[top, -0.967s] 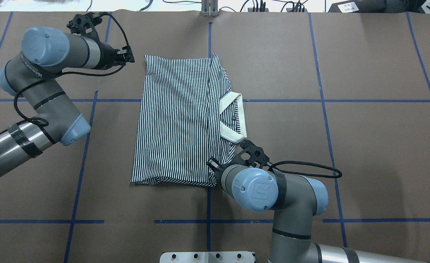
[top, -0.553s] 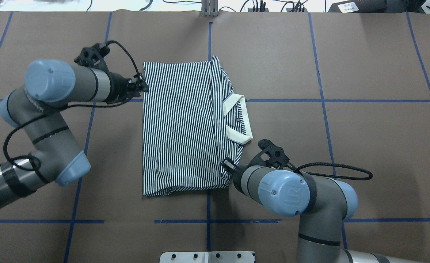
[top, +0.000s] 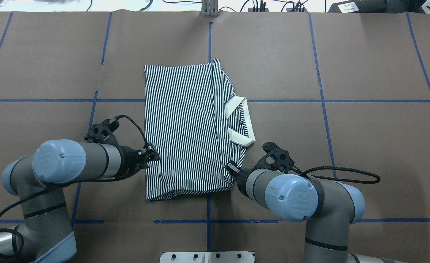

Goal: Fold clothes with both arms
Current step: 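Lower the left gripper to the polo's near corner beside the right gripper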

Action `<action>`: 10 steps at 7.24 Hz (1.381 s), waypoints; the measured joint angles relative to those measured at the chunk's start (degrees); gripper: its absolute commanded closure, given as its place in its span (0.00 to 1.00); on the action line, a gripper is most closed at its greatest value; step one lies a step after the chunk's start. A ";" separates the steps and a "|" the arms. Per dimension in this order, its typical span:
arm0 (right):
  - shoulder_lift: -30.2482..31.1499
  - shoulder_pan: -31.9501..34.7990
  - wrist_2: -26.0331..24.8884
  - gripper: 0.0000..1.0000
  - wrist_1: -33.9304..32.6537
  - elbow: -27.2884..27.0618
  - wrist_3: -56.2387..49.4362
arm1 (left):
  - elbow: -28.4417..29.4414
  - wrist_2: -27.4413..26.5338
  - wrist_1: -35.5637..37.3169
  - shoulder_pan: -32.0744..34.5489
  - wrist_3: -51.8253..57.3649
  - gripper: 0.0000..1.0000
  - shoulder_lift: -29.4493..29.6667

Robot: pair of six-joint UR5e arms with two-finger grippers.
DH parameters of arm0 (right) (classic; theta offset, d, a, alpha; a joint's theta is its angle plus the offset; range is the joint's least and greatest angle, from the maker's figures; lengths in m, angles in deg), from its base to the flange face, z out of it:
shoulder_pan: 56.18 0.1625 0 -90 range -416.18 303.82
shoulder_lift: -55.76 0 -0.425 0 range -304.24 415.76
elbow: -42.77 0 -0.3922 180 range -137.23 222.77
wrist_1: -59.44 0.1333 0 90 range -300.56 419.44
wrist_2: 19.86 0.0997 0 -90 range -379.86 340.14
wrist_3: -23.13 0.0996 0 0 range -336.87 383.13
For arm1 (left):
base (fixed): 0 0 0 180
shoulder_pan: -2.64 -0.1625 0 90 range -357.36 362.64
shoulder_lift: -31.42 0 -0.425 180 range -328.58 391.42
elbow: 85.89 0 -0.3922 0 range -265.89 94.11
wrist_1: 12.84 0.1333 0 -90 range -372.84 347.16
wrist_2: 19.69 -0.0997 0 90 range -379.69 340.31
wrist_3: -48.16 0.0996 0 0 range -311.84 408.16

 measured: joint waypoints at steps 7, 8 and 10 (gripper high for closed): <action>0.07 -0.20 -0.01 1.00 0.01 0.04 0.01 | -2.90 -0.71 11.27 -5.93 -2.95 0.48 -0.05; 0.06 -0.24 -0.01 1.00 0.01 0.04 0.00 | -2.95 -0.68 12.04 -6.39 -2.95 0.49 -0.07; -0.01 -0.26 -0.01 1.00 0.01 0.03 0.01 | -2.94 -0.65 12.50 -7.21 -2.95 0.60 -0.15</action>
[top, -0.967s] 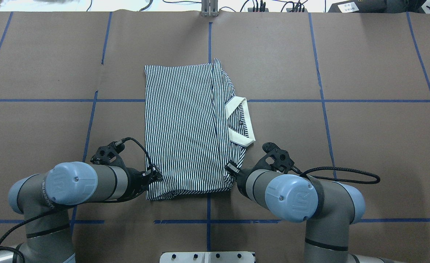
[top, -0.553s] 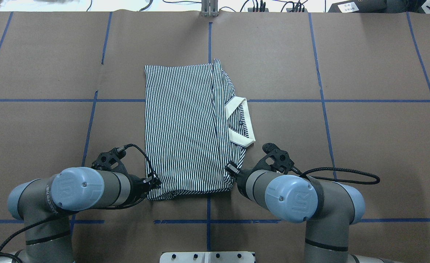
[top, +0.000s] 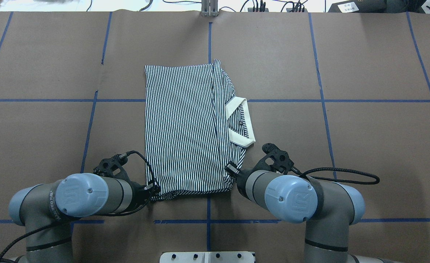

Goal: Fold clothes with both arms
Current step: 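Lower the left gripper to the polo's near corner beside the right gripper, then grasp the near edge with both grippers and fold it toward the far edge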

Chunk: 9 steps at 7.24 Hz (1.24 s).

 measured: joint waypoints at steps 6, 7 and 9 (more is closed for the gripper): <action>2.04 -2.28 -1.78 1.00 -0.37 -4.05 0.28 | -5.04 0.91 1.72 -0.39 -0.04 1.00 0.32; 4.99 -4.90 -3.92 1.00 -2.00 -9.50 0.90 | -9.20 1.90 5.31 -0.39 -0.12 1.00 0.68; 7.19 -7.13 -5.57 1.00 -10.43 -19.89 2.37 | -16.13 2.67 13.98 0.54 0.01 1.00 2.93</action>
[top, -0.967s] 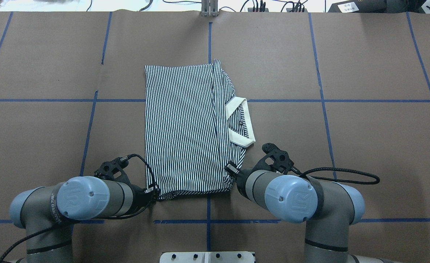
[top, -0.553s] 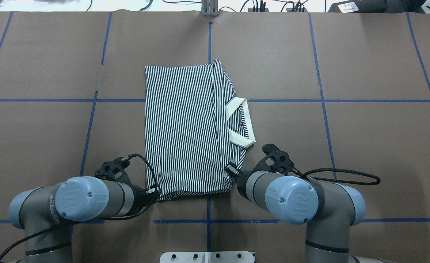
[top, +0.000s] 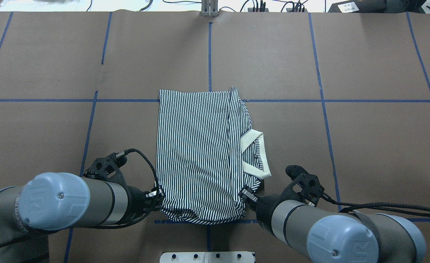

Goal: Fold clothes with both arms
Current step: 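Grasp the near edge with both grippers and fold it toward the far edge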

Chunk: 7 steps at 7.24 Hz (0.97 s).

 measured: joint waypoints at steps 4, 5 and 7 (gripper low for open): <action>-11.83 17.43 10.50 1.00 -3.88 11.90 -8.06 | 12.11 -0.02 1.74 15.78 9.47 1.00 11.43; -15.22 21.12 12.56 1.00 -3.79 17.08 -10.04 | 16.61 -0.11 -0.67 18.30 11.73 1.00 13.16; -21.09 26.04 15.97 0.63 -2.67 27.32 -12.30 | 24.55 -0.35 -7.00 20.39 15.21 1.00 14.34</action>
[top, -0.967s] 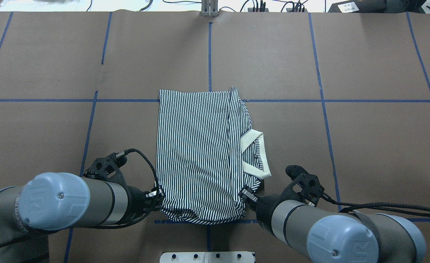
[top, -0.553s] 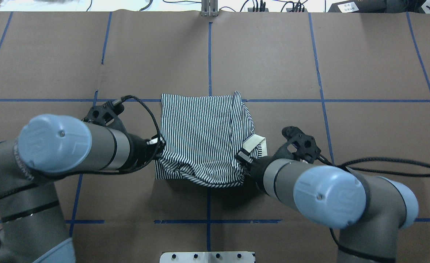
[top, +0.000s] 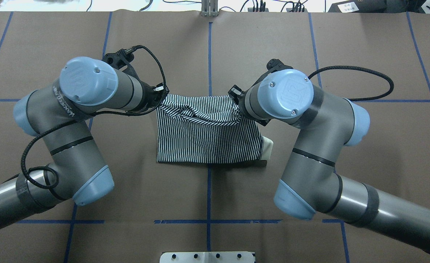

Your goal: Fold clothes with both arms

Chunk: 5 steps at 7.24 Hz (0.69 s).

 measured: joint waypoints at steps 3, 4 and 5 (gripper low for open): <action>-8.65 5.93 5.04 0.00 15.00 24.63 -4.50 | 17.38 -4.05 -12.32 1.64 5.95 0.01 5.07; -11.88 8.29 6.49 0.00 18.74 32.38 -7.72 | 24.75 -5.21 -17.70 4.00 8.89 0.00 7.10; -13.75 10.68 8.19 0.00 20.25 36.54 -10.64 | 28.80 -5.63 -21.63 6.32 11.50 0.00 7.91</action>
